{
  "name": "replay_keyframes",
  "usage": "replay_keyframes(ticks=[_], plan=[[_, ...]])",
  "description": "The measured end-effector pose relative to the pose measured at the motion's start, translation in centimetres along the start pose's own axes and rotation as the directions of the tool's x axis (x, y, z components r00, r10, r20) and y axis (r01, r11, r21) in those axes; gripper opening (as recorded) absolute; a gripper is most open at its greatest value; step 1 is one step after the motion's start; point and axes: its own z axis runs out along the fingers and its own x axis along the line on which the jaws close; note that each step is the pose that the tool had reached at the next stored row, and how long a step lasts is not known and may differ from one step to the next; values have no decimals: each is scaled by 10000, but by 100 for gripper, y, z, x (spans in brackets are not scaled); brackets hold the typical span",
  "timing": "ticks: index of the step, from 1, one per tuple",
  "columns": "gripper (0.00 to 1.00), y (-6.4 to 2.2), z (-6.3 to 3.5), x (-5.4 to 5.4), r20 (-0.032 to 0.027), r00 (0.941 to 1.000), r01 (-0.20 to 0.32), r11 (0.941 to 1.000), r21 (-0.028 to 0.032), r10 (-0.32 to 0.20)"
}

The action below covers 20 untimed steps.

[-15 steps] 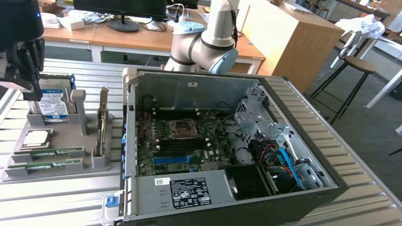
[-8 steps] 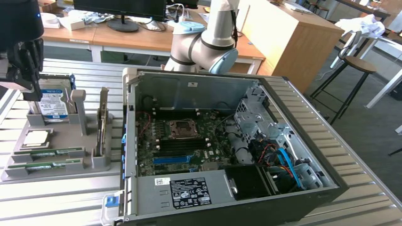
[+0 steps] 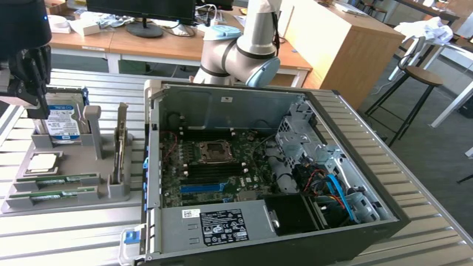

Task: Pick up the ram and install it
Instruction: 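Pick up the ram and move it above insertion slot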

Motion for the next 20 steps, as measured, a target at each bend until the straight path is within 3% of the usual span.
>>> replay_keyframes(ticks=[6, 11, 20], plan=[[11, 0, 0, 0, 0, 10000, 0, 10000, 1, 0], [30, 0, 0, 0, 0, 10000, 0, 10000, 0, 0], [30, -2, 40, 1, 0, 10000, 1, 10000, 1, -1]])
